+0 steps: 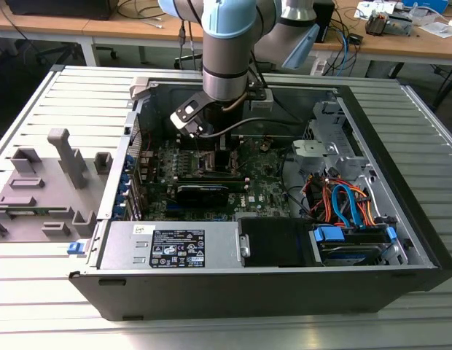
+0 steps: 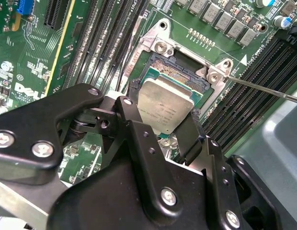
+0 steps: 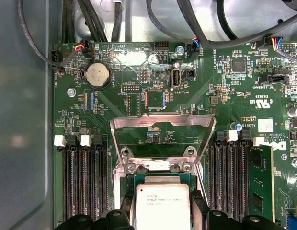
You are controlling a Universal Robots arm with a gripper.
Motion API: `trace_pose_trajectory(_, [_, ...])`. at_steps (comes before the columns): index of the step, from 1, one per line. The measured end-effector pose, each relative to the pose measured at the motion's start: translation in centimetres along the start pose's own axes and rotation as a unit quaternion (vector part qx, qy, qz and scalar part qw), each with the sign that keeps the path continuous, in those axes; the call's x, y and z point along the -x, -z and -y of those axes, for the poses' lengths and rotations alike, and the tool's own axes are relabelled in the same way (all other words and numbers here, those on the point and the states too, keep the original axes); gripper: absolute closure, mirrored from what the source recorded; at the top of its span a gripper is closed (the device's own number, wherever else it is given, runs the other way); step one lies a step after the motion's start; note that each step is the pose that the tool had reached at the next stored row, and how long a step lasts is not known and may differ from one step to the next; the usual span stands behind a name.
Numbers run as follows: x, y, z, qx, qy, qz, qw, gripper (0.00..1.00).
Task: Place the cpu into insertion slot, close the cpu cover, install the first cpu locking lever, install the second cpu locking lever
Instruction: 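Place the cpu into insertion slot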
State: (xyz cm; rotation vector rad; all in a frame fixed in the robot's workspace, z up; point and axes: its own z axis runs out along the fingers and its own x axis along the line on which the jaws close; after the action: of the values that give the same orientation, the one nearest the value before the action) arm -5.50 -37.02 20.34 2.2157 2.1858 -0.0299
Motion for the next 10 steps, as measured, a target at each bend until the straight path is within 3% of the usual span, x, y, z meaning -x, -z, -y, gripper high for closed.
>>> trace_pose_trajectory(10, [0.20, -0.05, 0.12, 0.0000, 0.000, 0.0001, 1.0000, 0.45])
